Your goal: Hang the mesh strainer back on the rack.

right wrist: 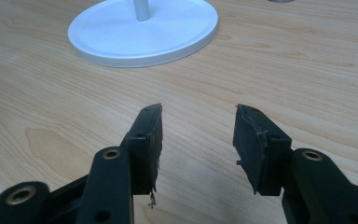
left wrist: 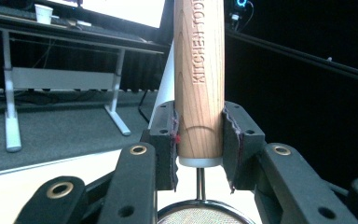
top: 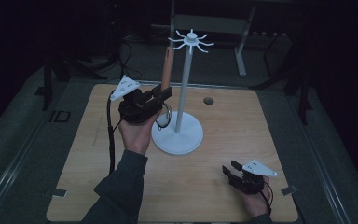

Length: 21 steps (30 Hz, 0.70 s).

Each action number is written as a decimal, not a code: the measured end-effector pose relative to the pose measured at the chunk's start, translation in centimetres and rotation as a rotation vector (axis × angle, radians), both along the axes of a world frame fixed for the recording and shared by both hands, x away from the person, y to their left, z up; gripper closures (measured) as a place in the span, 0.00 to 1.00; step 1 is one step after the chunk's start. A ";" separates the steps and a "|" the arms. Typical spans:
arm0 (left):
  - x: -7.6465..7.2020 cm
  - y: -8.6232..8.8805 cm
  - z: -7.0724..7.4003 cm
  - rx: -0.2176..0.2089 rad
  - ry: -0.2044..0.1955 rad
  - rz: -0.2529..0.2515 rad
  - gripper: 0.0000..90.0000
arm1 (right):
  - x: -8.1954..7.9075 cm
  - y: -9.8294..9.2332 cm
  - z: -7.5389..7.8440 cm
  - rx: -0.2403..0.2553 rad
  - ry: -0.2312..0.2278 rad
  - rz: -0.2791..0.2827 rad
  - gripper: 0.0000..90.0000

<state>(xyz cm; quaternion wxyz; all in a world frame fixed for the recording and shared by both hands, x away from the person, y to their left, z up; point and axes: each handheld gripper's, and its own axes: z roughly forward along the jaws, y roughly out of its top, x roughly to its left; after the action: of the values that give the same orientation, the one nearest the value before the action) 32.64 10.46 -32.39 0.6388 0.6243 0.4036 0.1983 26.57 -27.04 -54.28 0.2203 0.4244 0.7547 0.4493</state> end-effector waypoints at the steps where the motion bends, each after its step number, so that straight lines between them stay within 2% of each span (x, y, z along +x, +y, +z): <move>1: 0.0 0.0 0.1 -0.002 -0.002 0.002 0.76 | 0.0 0.0 0.0 0.000 -0.001 0.000 0.58; 6: 0.3 -0.2 0.5 -0.003 -0.004 0.009 0.77 | 0.0 0.0 0.0 0.001 -0.001 0.002 0.57; 21: 1.2 -1.2 1.0 0.049 0.009 0.013 0.77 | -0.1 0.0 0.0 0.000 -0.005 0.002 0.57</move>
<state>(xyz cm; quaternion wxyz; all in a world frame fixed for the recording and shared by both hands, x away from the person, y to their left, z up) 33.89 9.26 -31.40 0.6201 0.6380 0.4056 0.2096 26.50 -27.06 -54.26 0.2218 0.4227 0.7544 0.4505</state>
